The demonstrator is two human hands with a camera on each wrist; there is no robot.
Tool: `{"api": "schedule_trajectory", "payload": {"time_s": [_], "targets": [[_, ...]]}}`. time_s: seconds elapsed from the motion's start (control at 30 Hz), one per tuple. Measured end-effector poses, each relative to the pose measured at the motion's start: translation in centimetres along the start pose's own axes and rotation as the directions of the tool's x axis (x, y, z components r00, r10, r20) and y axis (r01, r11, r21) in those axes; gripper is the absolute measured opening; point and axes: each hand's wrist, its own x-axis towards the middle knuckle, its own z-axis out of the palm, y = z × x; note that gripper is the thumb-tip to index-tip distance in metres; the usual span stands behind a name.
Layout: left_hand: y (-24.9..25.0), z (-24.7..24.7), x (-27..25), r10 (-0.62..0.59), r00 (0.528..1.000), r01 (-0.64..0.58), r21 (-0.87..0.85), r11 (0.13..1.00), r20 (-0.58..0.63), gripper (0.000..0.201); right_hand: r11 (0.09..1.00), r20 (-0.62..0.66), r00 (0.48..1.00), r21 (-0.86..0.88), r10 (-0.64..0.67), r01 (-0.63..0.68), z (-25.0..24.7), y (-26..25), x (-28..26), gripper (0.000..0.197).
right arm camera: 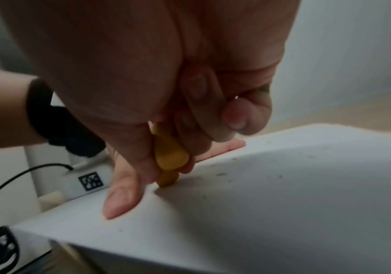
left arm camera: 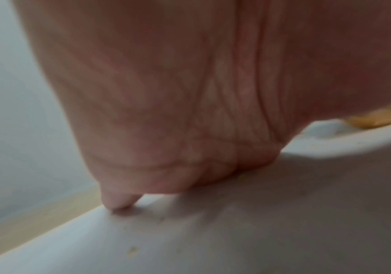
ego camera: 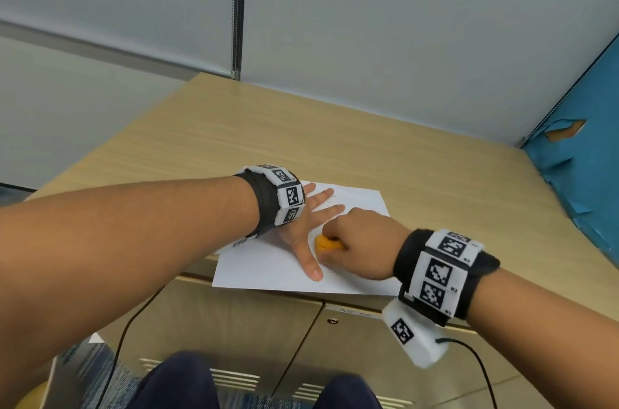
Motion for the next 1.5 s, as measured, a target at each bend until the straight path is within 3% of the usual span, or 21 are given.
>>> {"api": "schedule_trajectory", "payload": {"time_s": [0.17, 0.3, 0.47, 0.63, 0.77, 0.9, 1.1, 1.17, 1.3, 1.43, 1.5], "targets": [[0.0, 0.1, 0.0, -0.015, 1.0, 0.015, -0.012, 1.0, -0.008, 0.138, 0.987, -0.08, 0.983, 0.021, 0.163, -0.162, -1.2, 3.5, 1.3, 0.035], [0.2, -0.2, -0.4, -0.008, 1.0, 0.008, -0.01, 1.0, -0.002, 0.137, 0.998, -0.003, 0.998, 0.003, 0.069, -0.069, -0.1, 1.8, 1.4, 0.031], [-0.1, 0.2, 0.1, -0.024, 1.0, 0.024, -0.003, 1.0, -0.004, 0.142, 0.983, -0.049, 0.982, 0.013, 0.183, -0.183, -1.7, 3.8, 1.4, 0.035], [0.0, -0.1, 0.0, -0.004, 1.0, 0.004, 0.018, 1.0, 0.008, 0.137, 0.996, 0.032, 0.999, 0.084, 0.029, -0.031, -0.1, 0.7, 0.8, 0.034], [0.0, -0.5, -0.1, -0.028, 0.999, 0.027, 0.017, 0.999, 0.047, 0.139, 0.985, 0.003, 0.992, 0.117, 0.127, -0.127, -1.0, 2.9, 0.9, 0.039], [-1.2, -1.7, -0.6, 0.039, 0.993, -0.028, -0.098, 0.995, 0.112, 0.123, 0.99, 0.021, 0.992, 0.068, 0.122, -0.123, -0.8, 2.8, 1.0, 0.041], [-1.7, -1.0, -0.8, 0.033, 0.999, -0.035, 0.049, 0.998, 0.039, 0.13, 0.974, -0.028, 0.975, 0.06, 0.22, -0.218, -1.8, 4.0, 2.6, 0.037], [-1.7, -0.8, -0.8, 0.044, 0.999, -0.045, 0.052, 0.998, 0.025, 0.131, 0.985, -0.048, 0.985, 0.057, 0.166, -0.163, -1.5, 2.9, 3.0, 0.031], [-2.0, -0.6, -0.6, 0.049, 0.999, -0.049, 0.028, 0.998, 0.015, 0.131, 0.999, 0.04, 0.999, 0.044, 0.024, -0.026, -0.7, 0.8, 2.8, 0.029], [-2.1, -0.5, -0.5, 0.03, 0.999, -0.03, 0.04, 0.999, 0.012, 0.134, 0.981, -0.038, 0.981, 0.025, 0.192, -0.192, -2.4, 3.8, 3.7, 0.032], [-2.1, -0.5, -0.5, 0.027, 1.0, -0.028, 0.046, 0.999, 0.013, 0.133, 0.98, -0.061, 0.978, 0.01, 0.197, -0.197, -2.2, 3.7, 3.9, 0.032]]}}
